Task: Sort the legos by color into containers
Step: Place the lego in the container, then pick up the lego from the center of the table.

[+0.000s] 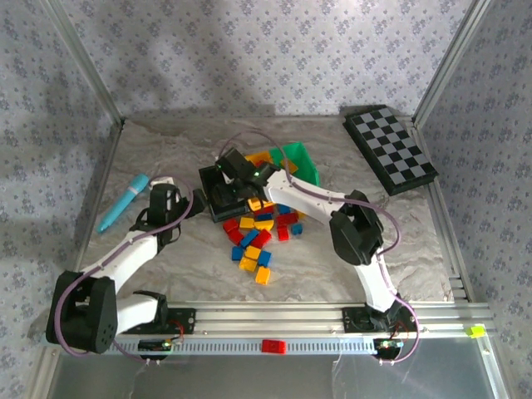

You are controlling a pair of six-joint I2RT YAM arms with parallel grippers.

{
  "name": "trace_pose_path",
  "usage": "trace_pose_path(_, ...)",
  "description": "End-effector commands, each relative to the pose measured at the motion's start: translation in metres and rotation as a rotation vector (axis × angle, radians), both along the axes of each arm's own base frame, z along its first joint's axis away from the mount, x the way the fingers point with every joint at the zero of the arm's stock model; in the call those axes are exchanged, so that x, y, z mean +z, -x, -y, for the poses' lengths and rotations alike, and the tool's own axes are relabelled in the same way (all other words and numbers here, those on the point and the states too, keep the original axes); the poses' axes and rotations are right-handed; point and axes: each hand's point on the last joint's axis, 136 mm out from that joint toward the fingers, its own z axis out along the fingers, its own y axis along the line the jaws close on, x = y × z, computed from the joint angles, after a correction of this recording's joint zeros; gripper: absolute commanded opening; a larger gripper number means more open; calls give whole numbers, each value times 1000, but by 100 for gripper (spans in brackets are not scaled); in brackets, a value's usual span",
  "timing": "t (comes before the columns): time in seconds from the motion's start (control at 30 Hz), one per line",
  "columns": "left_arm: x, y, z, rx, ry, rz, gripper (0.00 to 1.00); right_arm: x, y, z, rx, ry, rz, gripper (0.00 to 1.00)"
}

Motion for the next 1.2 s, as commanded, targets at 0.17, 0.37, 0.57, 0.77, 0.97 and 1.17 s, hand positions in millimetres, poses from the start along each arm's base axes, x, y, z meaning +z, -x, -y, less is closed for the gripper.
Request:
trace_pose_path(0.17, -2, 0, -3, 24, 13, -1, 100, -21, 72, 25, 58, 60, -66, 55)
trace_pose_path(0.37, -2, 1, -4, 29, 18, 9, 100, -47, 84, 27, 56, 99, -114, 55)
trace_pose_path(0.57, 0, 1, -5, 33, 12, 15, 100, -57, 89, 13, 100, 119, -136, 56)
trace_pose_path(0.77, 1, 2, -8, 44, -2, 15, 100, -72, 88, 3, 115, 150, -156, 56)
trace_pose_path(0.97, 1, 2, -7, 39, 5, 13, 100, -88, 90, 5, 125, 220, -171, 54)
trace_pose_path(1.17, 1, 2, -6, 39, 11, 15, 100, -100, 100, 12, 124, 283, -156, 50)
